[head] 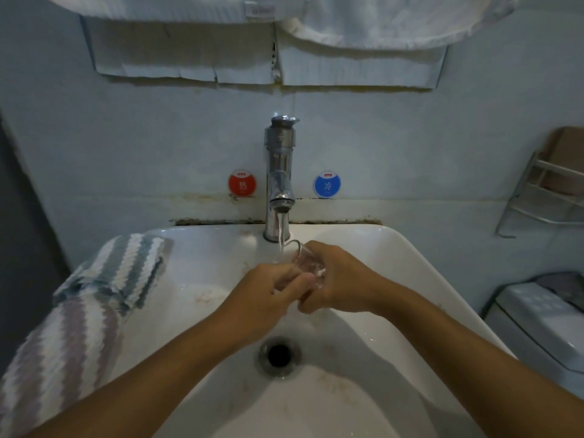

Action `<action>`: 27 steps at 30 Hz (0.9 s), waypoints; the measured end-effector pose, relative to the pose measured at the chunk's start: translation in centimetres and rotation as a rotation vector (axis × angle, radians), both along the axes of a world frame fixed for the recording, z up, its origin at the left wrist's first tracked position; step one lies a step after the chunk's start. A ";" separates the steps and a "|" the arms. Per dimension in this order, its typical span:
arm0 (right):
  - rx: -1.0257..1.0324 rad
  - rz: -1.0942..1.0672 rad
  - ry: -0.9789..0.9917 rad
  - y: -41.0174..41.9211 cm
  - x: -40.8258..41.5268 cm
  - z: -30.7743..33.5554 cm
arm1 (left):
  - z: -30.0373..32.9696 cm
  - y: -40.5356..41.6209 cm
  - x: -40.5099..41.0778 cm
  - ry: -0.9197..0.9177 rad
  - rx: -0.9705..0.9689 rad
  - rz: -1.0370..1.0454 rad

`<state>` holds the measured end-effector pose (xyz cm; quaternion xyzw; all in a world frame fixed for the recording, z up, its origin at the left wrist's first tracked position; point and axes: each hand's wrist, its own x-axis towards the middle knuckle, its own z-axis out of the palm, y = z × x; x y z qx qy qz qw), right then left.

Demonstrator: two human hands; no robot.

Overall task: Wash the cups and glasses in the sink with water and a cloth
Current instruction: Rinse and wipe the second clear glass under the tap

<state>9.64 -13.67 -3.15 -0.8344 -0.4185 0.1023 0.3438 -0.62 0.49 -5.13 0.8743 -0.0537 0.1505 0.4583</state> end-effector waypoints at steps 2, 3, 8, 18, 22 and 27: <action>0.005 -0.021 0.025 -0.1 0.2 0.0 | -0.2 0.2 0.0 -0.046 0.078 0.045; -0.007 -0.027 0.021 -0.1 0.3 -0.1 | -0.3 0.2 0.0 -0.057 0.117 0.077; -0.105 -0.018 -0.014 -0.7 -0.1 0.3 | -0.2 0.8 -0.1 -0.142 0.203 0.194; -0.130 0.055 -0.047 -0.4 -1.6 1.0 | 1.2 2.3 -0.2 -0.130 -0.105 0.360; -0.113 0.068 -0.027 -0.3 -2.0 1.1 | 1.1 2.1 -0.5 -0.037 -0.140 0.396; -0.118 0.007 -0.040 -0.1 -2.0 0.6 | 0.7 1.0 -0.8 0.025 -0.304 0.371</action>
